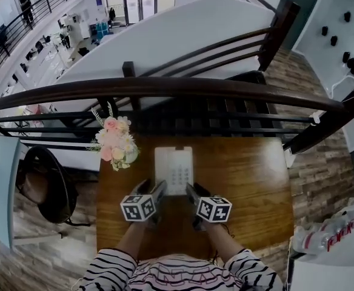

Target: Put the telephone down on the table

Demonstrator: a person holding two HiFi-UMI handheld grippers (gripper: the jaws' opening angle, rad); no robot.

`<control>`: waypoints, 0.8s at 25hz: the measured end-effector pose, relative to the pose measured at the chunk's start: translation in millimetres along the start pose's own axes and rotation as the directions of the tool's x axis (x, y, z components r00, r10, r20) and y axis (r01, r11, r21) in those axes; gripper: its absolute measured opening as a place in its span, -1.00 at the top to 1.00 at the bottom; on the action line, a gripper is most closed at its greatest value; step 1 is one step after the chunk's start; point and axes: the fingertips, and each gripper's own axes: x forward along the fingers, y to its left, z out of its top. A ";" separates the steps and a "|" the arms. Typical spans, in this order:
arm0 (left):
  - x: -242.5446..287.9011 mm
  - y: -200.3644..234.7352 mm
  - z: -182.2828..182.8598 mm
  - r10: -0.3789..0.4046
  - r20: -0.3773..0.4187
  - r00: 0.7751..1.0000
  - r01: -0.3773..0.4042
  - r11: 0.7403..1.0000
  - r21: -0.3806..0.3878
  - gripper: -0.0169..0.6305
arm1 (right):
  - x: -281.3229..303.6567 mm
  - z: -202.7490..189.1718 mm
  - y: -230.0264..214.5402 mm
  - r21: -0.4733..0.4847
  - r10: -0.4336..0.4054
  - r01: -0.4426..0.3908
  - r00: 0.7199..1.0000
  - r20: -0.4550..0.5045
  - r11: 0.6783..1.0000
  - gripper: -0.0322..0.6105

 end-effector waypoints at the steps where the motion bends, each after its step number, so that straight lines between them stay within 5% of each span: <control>1: -8.1 -5.2 -2.3 0.006 0.011 1.000 -0.006 1.000 0.006 0.14 | -8.2 -2.8 2.9 -0.006 0.008 -0.008 1.000 0.005 1.000 0.54; 6: -44.4 -34.2 -20.9 0.030 0.050 0.998 -0.031 0.999 0.025 0.36 | -51.0 -16.7 14.4 -0.036 0.043 -0.042 0.999 0.027 0.998 0.86; 15: -98.0 -87.2 -55.8 0.072 0.097 0.993 -0.075 0.997 0.031 0.94 | -125.2 -39.5 28.5 -0.103 0.100 -0.098 0.995 0.020 0.990 0.90; 20: -133.1 -124.6 -89.0 0.087 0.119 0.989 -0.092 0.995 0.036 0.94 | -174.2 -62.6 27.6 -0.136 0.129 -0.126 0.992 0.014 0.983 0.90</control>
